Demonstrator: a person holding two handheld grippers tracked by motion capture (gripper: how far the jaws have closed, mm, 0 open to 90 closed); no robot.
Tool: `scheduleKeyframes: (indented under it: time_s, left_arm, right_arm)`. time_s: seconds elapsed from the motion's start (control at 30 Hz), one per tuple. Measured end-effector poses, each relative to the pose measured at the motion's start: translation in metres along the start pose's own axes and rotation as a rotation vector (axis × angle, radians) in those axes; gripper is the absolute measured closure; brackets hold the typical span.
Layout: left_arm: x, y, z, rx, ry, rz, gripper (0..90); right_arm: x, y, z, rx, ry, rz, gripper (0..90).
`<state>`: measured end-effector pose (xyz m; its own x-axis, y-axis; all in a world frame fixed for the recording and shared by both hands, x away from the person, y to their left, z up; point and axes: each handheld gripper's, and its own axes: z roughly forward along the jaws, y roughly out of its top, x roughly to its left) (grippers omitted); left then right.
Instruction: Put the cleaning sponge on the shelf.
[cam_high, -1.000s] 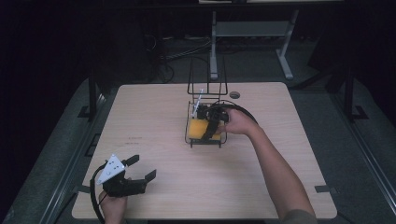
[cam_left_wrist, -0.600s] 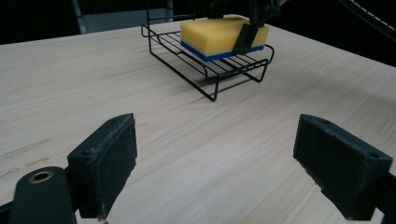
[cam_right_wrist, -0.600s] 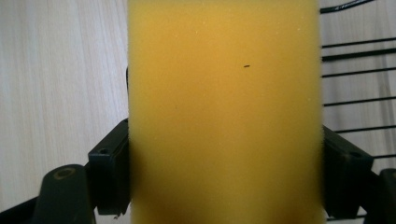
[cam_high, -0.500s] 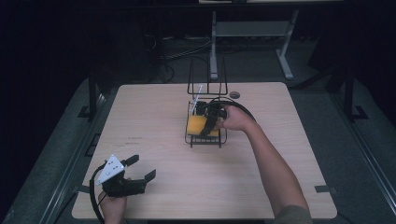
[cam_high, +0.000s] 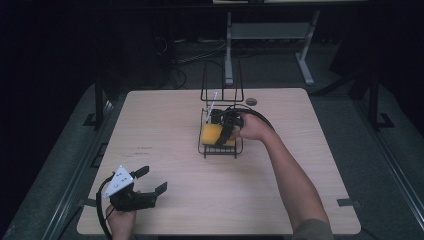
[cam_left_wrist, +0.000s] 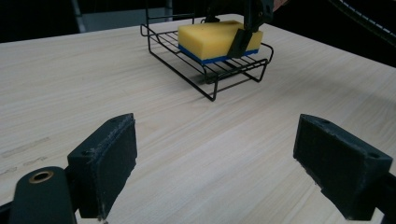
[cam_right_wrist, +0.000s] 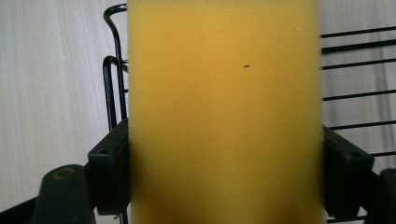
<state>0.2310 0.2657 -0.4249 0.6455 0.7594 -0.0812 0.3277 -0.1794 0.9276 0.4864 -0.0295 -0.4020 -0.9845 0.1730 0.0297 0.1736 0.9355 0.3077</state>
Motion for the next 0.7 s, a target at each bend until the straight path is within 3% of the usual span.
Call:
scheduleKeyframes:
  time_s: [0.7]
  left_arm:
    - [0.001,0.0,0.0,0.005,0.004,0.003,12.8]
  right_arm:
    - [-0.011,-0.007,0.001,-0.008,-0.002,0.021,20.7]
